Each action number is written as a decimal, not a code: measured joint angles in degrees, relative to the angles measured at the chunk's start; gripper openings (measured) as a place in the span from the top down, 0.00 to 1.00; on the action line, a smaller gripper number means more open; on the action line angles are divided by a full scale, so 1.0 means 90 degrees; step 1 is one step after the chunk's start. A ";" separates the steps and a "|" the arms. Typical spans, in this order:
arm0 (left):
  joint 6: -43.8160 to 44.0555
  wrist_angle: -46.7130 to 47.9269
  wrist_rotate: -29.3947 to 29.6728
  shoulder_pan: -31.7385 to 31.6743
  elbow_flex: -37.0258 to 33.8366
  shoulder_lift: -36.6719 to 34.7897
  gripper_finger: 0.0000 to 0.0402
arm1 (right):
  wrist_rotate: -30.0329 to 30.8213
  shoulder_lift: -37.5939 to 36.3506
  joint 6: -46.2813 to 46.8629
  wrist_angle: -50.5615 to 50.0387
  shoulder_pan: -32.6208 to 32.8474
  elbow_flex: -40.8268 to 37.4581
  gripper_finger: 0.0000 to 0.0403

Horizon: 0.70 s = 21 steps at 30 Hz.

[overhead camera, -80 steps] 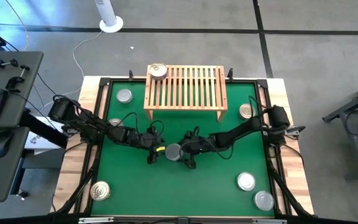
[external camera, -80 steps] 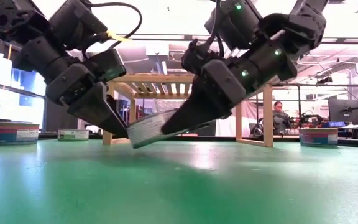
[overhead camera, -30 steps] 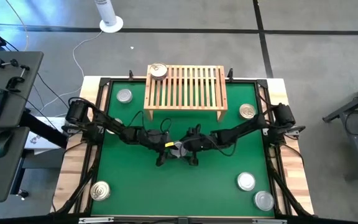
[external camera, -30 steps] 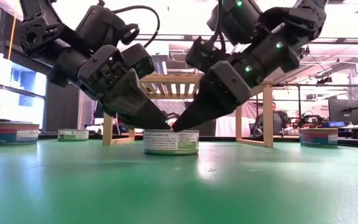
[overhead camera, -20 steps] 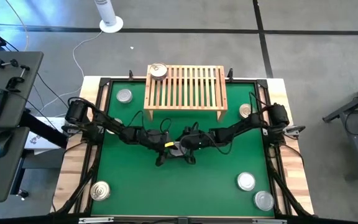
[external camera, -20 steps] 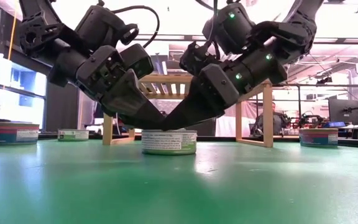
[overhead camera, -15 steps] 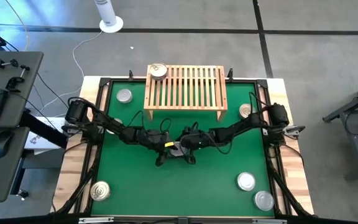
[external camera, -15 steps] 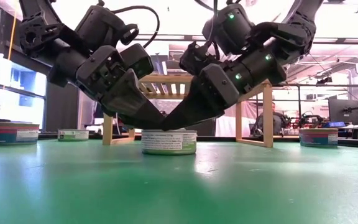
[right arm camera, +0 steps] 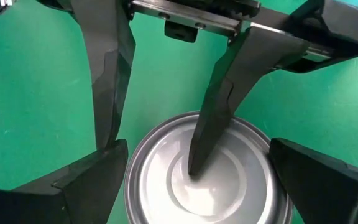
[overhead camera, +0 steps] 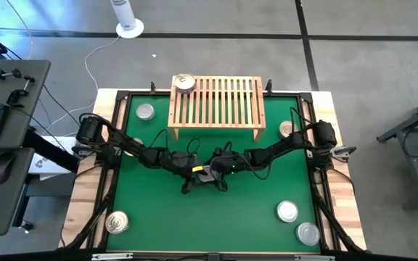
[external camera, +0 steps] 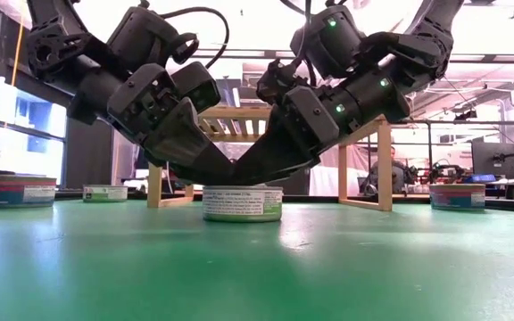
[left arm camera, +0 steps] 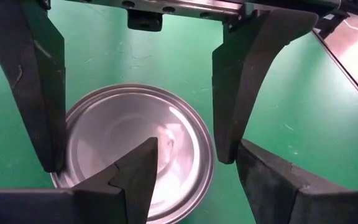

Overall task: Stack canned seafood by type on shelf
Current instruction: Put the center green tuna can on the shelf

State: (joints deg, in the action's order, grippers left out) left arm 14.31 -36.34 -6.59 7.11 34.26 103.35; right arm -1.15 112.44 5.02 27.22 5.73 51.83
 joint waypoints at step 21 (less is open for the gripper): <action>-0.0075 0.0038 0.0262 0.0202 -0.0015 -0.0874 0.50 | 0.1320 -0.0708 -0.0032 -0.3141 0.0460 0.1008 0.02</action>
State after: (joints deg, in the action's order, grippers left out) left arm 13.63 -36.00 -4.24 8.94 34.13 95.48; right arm 10.73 106.07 4.73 -1.05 9.87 60.90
